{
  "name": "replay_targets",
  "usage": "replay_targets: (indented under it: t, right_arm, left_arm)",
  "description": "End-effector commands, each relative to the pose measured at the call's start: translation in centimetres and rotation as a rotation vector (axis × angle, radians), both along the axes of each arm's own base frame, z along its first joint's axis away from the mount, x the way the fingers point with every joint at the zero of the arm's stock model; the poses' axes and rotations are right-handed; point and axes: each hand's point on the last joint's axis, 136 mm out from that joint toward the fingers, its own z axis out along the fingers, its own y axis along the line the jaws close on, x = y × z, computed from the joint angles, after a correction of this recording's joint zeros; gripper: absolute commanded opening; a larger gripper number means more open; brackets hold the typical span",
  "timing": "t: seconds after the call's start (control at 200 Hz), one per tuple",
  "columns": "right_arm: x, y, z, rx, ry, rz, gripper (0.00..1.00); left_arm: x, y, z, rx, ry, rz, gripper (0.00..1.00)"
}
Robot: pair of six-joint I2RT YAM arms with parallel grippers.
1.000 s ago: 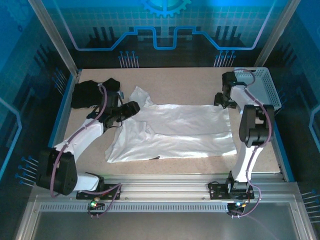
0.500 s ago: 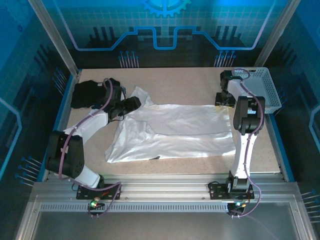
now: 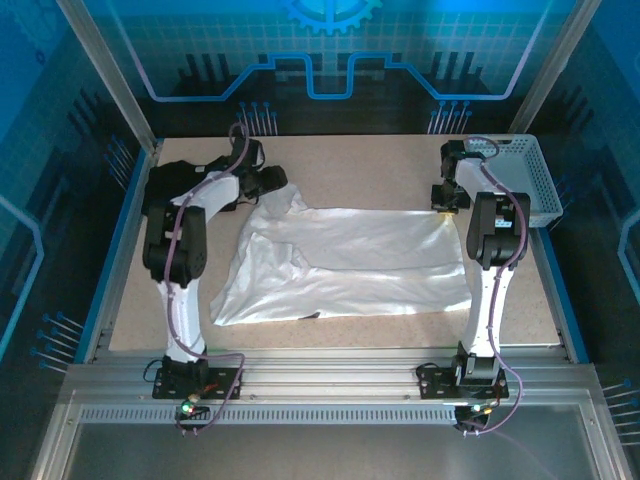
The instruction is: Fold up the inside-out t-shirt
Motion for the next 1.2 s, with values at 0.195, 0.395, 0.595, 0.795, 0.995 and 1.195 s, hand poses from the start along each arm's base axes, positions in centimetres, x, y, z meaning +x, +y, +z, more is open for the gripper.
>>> replay_targets:
  t: [0.195, 0.395, 0.595, 0.795, 0.995, 1.195]
  right_arm:
    - [-0.3, -0.1, 0.3, 0.029, -0.006, 0.027, 0.07]
    - [-0.5, 0.0, -0.1, 0.038, 0.0, 0.036, 0.07]
    - [-0.5, 0.0, -0.4, 0.042, 0.001, 0.042, 0.06]
    - [0.2, -0.2, 0.0, 0.032, -0.023, 0.053, 0.05]
    - [1.0, -0.4, 1.5, 0.011, -0.077, 0.077, 0.02]
    - [1.2, -0.2, 4.9, 0.01, -0.173, 0.108, 0.01]
  left_arm:
    - [4.2, 1.3, -3.1, 0.117, 0.113, -0.03, 0.64]
    - [6.2, 1.4, -5.1, 0.145, 0.154, -0.032, 0.6]
    - [7.2, 1.2, -6.1, 0.138, 0.146, -0.034, 0.45]
    - [8.6, 1.3, -5.1, 0.164, 0.078, -0.059, 0.16]
    - [8.8, 1.1, -1.4, 0.148, 0.022, -0.071, 0.0]
    - [6.5, 0.7, 5.9, 0.097, -0.067, -0.067, 0.0]
